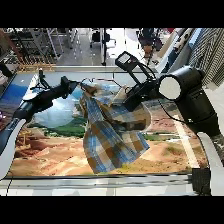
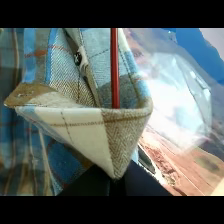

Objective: Fold the clothes and pants, and hang the long-sleeved shirts on hangers.

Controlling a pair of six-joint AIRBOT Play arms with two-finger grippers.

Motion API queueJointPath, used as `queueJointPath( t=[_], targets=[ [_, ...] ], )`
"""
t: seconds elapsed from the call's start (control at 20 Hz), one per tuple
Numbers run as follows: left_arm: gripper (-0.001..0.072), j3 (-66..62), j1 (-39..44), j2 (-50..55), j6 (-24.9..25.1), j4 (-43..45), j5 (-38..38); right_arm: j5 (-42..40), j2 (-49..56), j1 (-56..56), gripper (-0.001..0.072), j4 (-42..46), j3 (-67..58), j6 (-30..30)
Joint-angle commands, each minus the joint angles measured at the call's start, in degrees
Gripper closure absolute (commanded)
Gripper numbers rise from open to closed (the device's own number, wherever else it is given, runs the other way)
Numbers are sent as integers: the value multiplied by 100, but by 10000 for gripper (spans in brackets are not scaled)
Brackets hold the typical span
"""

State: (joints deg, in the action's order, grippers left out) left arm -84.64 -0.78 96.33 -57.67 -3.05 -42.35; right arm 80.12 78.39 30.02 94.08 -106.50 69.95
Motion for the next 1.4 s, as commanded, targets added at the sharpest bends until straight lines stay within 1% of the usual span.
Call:
queueJointPath(
  t=[0.0,0.1,0.15,0.3,0.55,0.65,0.7,0.8,0.9,1.0,1.15,1.2,1.25,1.3,1.35],
  targets=[
    [693,-76,-122,0,9,4,-586,190,0,-2,686,549,-2,-72],
    [693,-76,-188,0,175,28,-927,146,0,2,686,826,-2,-166],
    [694,-76,-216,0,153,225,-984,22,0,0,686,817,-2,-166],
    [694,-74,-243,0,46,758,-1001,-450,0,2,686,800,-4,-166],
    [694,-74,-245,0,50,774,-977,-472,0,-2,686,809,-4,-264],
    [694,-76,-254,0,46,728,-1010,-442,0,-2,686,828,-2,-553],
    [693,-76,-267,-2,44,649,-1084,-354,2,2,686,848,-2,-820],
    [693,-76,-302,-4,44,409,-1386,-116,7,2,686,1106,76,-1294],
    [693,-76,-378,-26,42,291,-1869,79,7,2,686,1582,337,-1554],
    [693,-76,-474,-57,2,299,-2441,133,7,2,686,1978,706,-1550],
    [693,-76,-544,-85,9,302,-3051,138,9,2,686,2004,1215,-1539],
    [693,-76,-544,-109,28,299,-3156,129,11,2,686,2004,1349,-1375],
    [693,-76,-542,-144,125,299,-3248,118,31,-13,686,2011,1419,-942],
    [694,-76,-507,-195,208,304,-3307,79,70,-55,686,2017,1421,-291],
    [694,-76,-459,-247,289,306,-3366,-94,83,-116,686,2002,1423,649]
  ],
)
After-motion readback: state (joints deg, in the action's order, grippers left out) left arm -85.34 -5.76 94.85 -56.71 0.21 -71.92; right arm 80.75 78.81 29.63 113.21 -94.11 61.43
